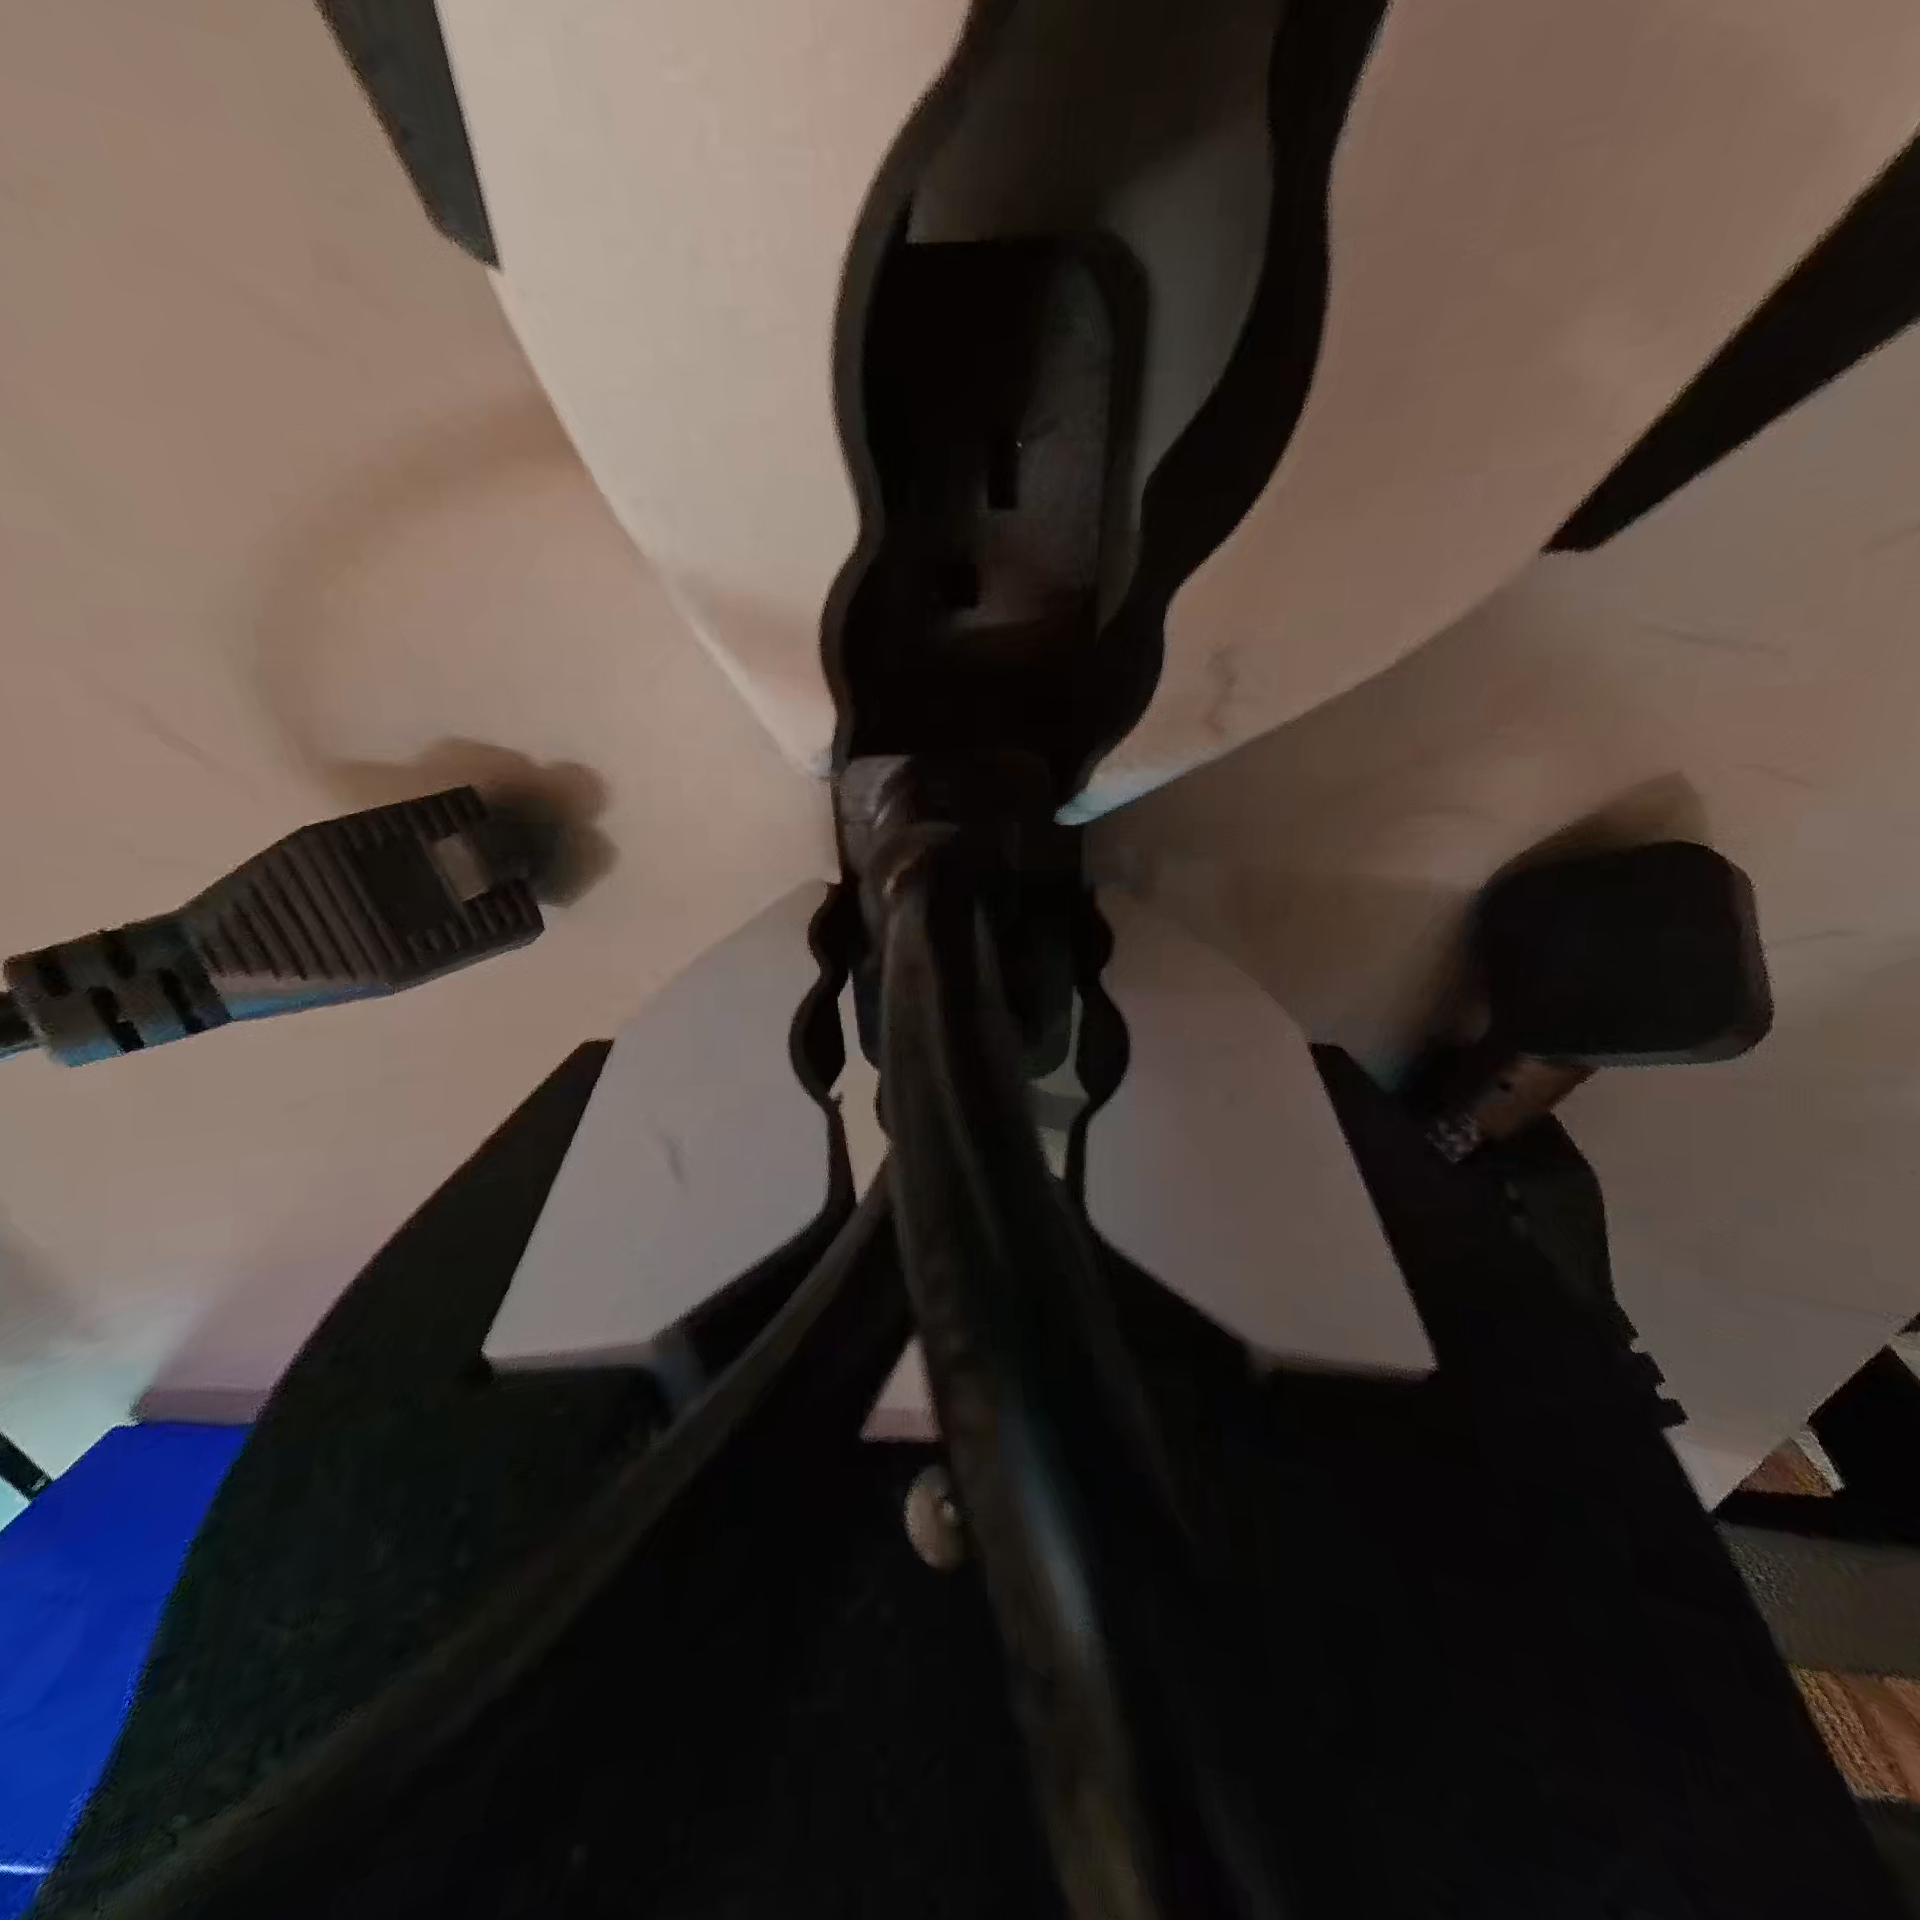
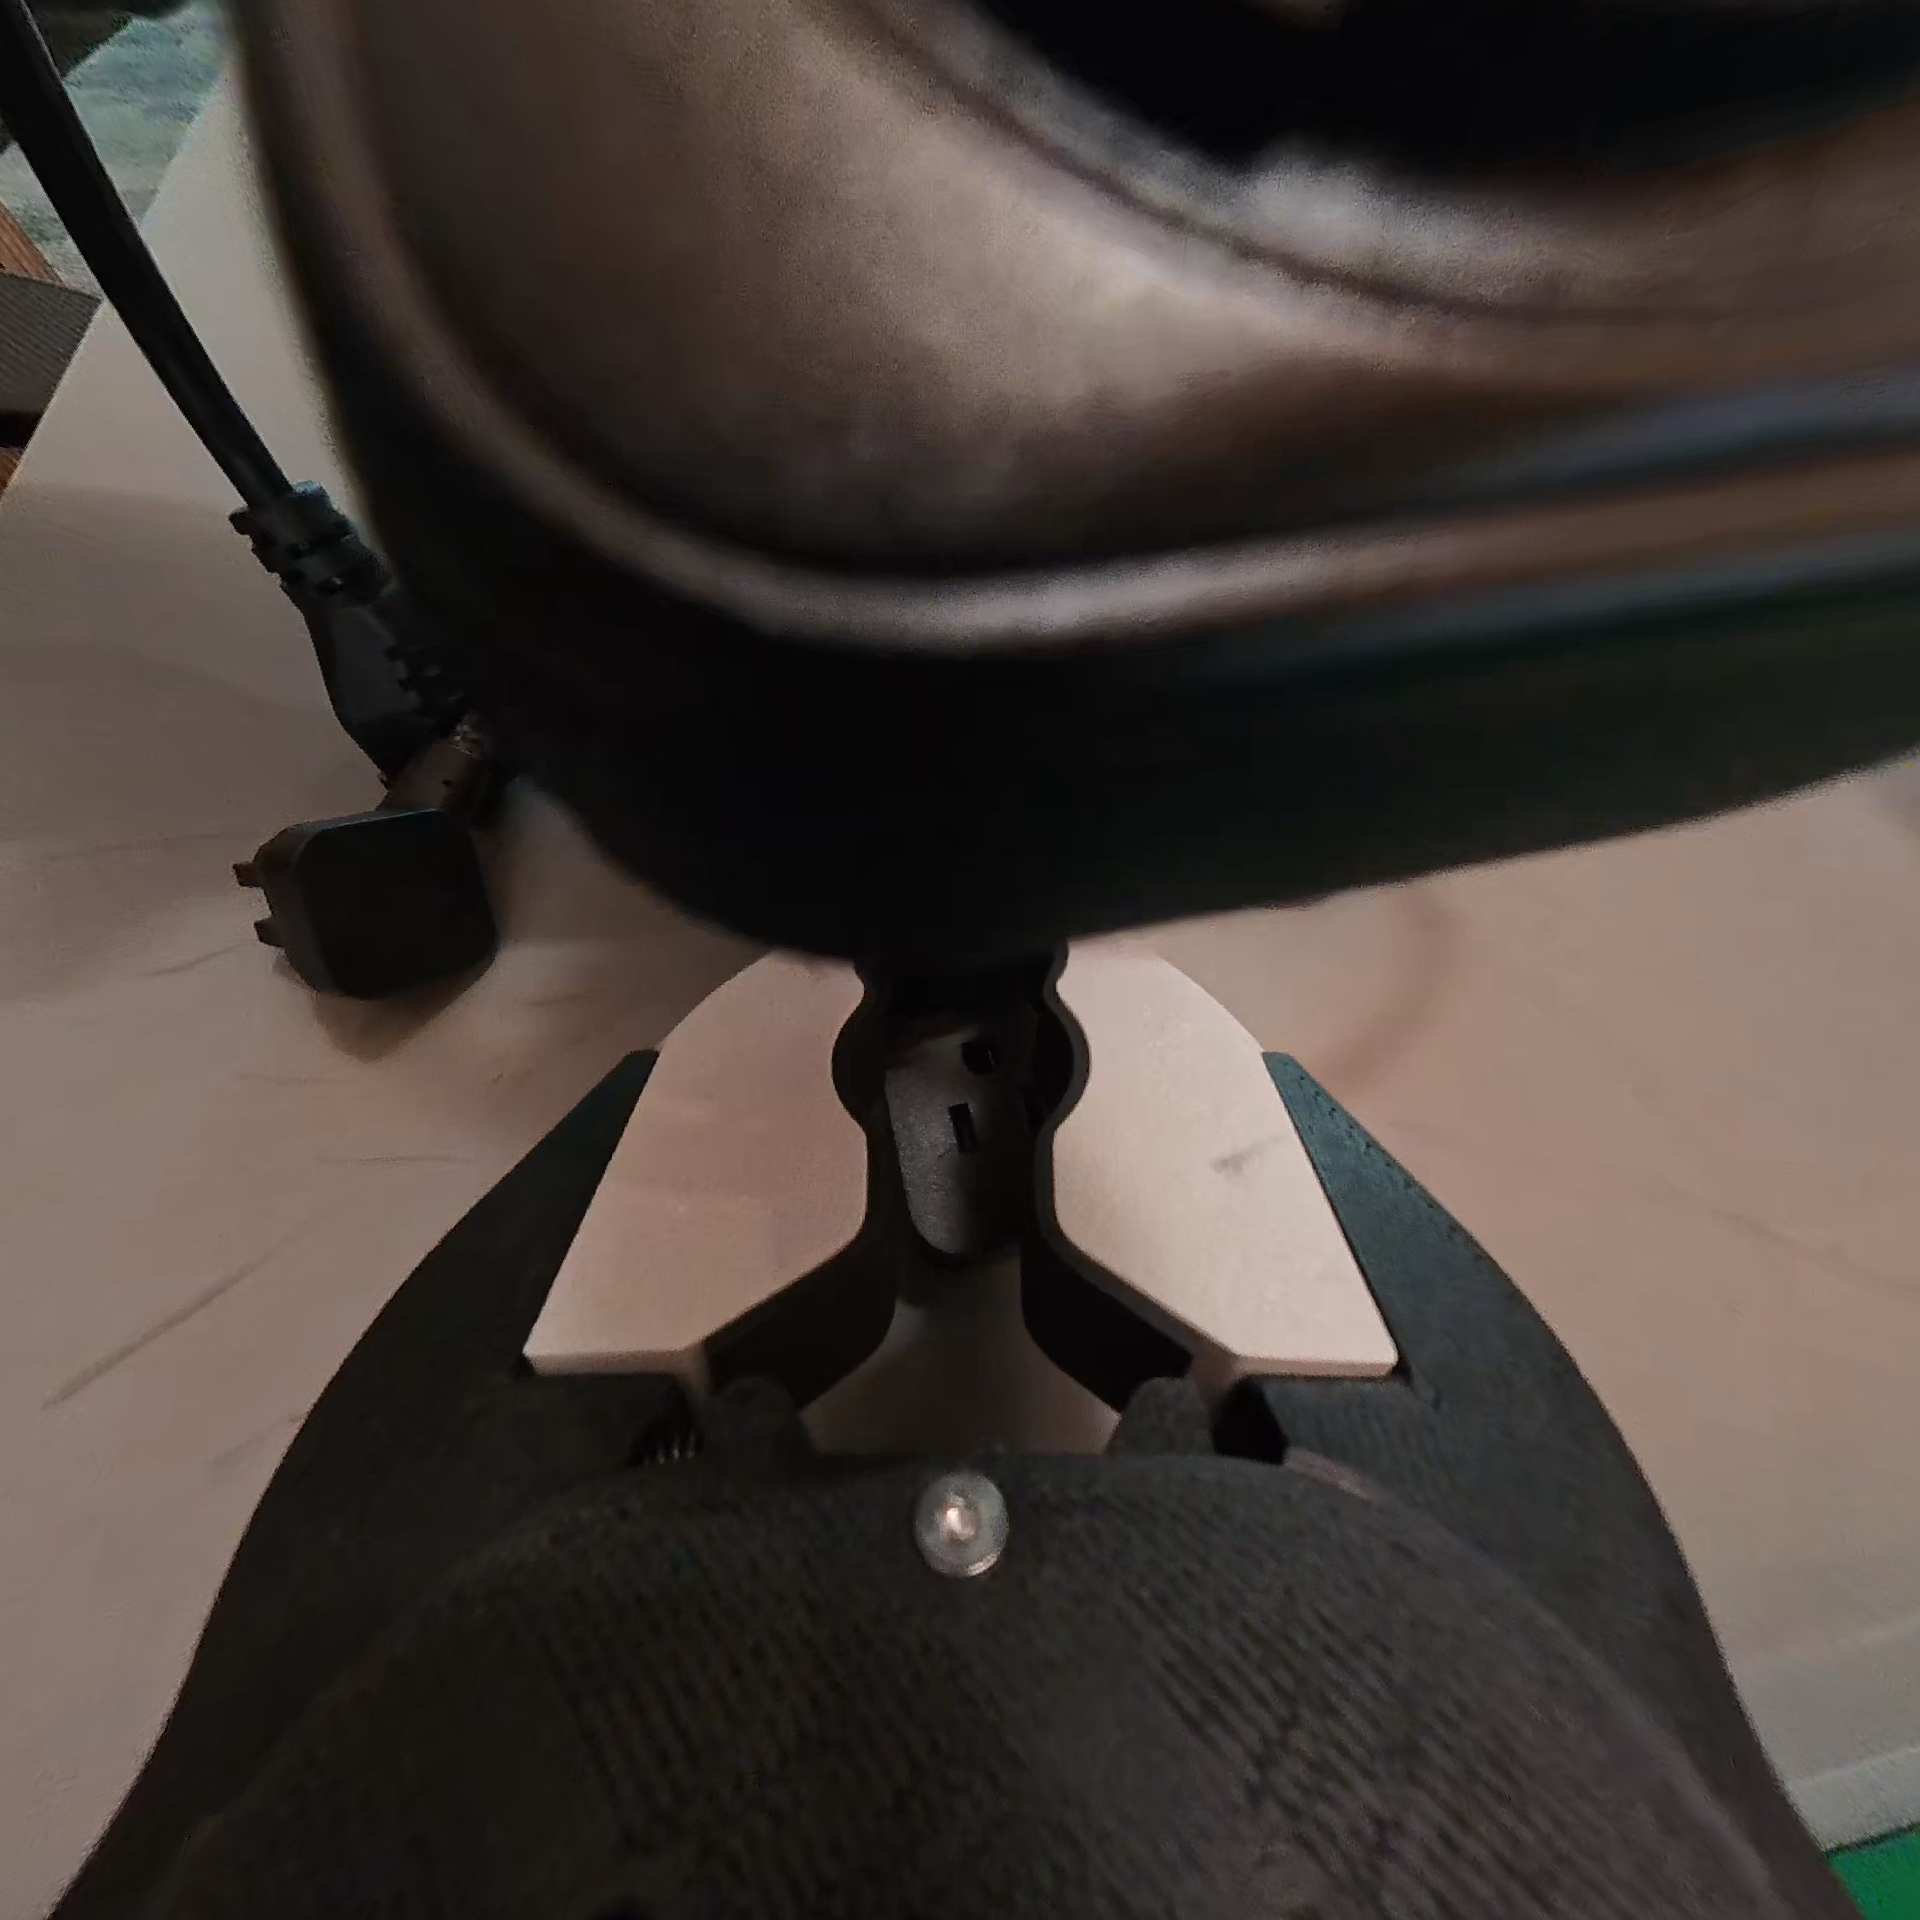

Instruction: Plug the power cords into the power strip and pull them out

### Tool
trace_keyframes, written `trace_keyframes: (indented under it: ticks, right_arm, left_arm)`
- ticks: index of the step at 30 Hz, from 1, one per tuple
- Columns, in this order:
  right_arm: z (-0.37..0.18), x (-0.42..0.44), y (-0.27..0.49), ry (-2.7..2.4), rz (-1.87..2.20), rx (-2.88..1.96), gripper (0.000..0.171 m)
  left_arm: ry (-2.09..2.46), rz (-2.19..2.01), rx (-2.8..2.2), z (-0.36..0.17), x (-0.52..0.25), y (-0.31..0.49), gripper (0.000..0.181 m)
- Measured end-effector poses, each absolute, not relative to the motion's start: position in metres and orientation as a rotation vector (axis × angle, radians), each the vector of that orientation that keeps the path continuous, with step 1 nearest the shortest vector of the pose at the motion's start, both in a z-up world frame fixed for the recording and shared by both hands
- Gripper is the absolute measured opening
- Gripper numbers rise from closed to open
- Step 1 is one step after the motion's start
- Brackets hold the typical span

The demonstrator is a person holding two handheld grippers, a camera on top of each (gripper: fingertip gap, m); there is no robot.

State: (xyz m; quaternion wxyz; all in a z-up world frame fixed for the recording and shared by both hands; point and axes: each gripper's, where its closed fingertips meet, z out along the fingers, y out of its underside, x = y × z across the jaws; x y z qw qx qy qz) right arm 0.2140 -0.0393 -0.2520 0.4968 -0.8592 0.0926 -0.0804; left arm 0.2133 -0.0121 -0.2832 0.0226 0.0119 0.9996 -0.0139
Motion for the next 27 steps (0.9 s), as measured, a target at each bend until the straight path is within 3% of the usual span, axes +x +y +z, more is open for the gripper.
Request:
trace_keyframes:
  ticks: [12, 18, 27]
  right_arm:
    - [-0.259, 0.212, -0.042, 0.2, -0.216, -2.134, 0.026]
    - [-0.259, 0.214, -0.041, 0.21, -0.219, -2.136, 0.026]
    - [-0.253, 0.212, -0.044, 0.17, -0.19, -2.097, 0.024]
  left_arm:
    - [3.102, -0.222, 0.021, -0.28, 0.212, -0.014, 0.041]
    - [3.078, -0.459, -0.047, -0.254, 0.214, -0.019, 0.029]
    - [3.092, -0.412, 0.004, -0.255, 0.213, -0.019, 0.023]
